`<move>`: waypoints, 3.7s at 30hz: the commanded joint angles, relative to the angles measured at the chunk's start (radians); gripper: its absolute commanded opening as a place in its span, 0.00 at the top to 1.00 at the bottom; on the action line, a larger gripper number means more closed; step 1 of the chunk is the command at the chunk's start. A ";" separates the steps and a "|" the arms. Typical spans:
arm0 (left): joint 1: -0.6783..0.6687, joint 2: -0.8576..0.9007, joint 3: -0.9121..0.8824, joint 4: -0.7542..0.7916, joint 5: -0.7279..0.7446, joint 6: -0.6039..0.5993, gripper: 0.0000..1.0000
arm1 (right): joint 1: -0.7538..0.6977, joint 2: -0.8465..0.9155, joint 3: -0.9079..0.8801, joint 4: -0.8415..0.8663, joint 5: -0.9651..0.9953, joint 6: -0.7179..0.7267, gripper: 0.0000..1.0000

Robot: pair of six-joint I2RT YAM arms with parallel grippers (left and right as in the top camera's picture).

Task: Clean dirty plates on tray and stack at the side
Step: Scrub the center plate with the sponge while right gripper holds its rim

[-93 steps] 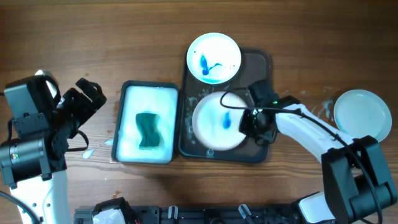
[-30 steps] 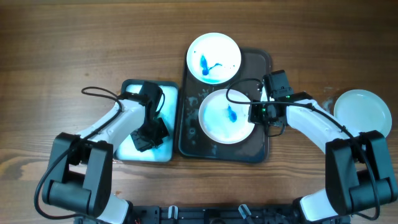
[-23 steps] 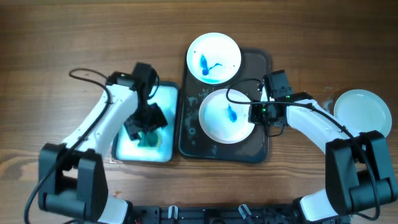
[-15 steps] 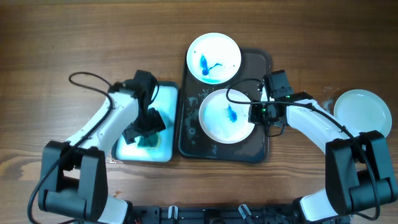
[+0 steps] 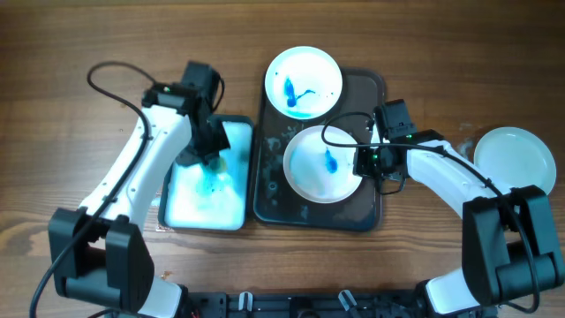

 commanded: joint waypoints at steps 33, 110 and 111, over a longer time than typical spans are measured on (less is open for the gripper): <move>-0.528 0.492 0.138 0.619 0.578 0.011 0.96 | -0.001 0.040 -0.025 -0.026 0.040 0.000 0.96; -0.476 0.545 0.156 0.485 0.527 0.034 0.96 | -0.001 0.039 -0.025 -0.046 0.036 -0.002 0.96; -0.461 0.545 0.156 0.425 0.414 0.034 0.96 | -0.001 0.039 -0.025 -0.046 0.036 -0.002 0.96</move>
